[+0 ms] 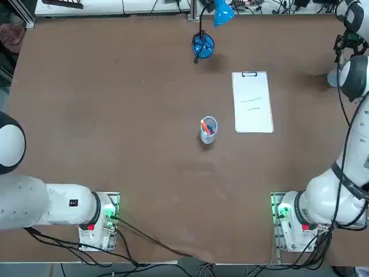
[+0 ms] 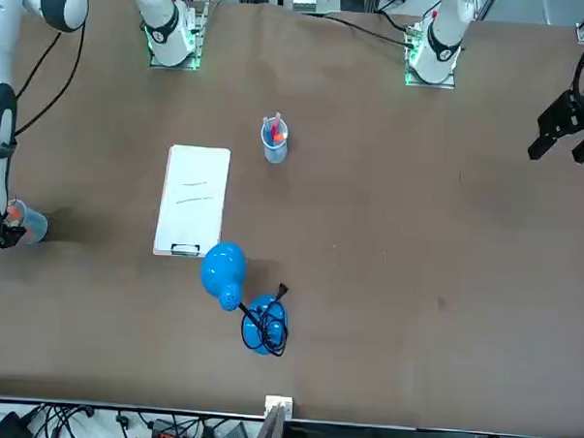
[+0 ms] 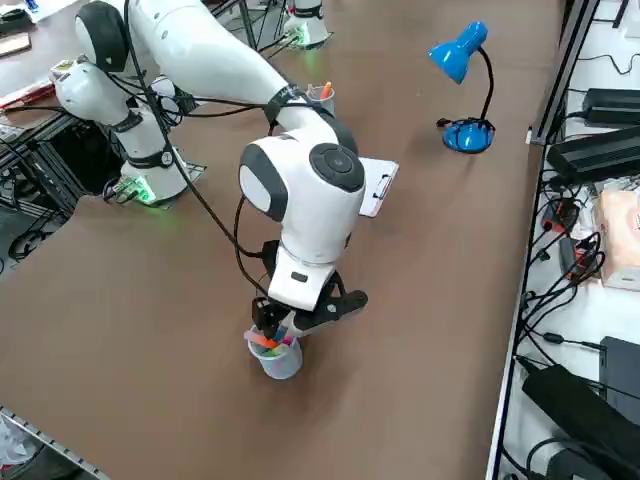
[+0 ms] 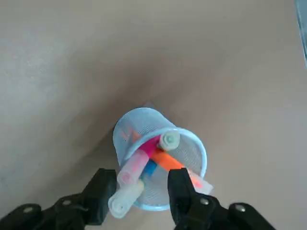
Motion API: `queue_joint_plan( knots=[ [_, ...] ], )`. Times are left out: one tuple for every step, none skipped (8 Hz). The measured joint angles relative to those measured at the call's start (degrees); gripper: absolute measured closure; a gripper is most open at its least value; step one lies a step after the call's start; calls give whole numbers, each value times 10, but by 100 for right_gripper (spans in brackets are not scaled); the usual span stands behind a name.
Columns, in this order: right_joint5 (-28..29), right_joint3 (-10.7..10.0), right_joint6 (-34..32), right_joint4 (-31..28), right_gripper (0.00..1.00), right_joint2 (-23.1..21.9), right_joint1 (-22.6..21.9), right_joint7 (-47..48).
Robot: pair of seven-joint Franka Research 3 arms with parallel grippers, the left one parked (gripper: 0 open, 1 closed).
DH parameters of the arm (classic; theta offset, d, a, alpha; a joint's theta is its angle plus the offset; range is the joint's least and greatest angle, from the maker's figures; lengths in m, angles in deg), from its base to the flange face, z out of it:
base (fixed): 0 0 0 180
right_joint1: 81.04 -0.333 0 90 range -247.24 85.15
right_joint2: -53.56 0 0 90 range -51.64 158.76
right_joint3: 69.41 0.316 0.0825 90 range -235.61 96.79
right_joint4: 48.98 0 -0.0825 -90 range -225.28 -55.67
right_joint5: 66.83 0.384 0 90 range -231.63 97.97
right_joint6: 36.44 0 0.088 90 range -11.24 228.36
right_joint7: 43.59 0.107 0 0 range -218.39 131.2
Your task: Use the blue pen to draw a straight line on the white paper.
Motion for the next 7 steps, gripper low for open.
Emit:
queue_joint_plan(
  knots=[
    [0, 0, -3, 0, 32, 0, 0, 0],
    [0, 0, -5, 1, 32, -1, 0, 0],
    [0, -1, -8, 2, 32, -2, 0, 0],
    [0, -1, -12, 3, 32, -2, 0, 0],
    [0, -2, -13, 3, 32, -2, 0, 0],
    [0, -2, -13, 3, 32, -2, 1, 1],
    [0, -3, -13, 3, 32, -2, 1, 2]
  ],
)
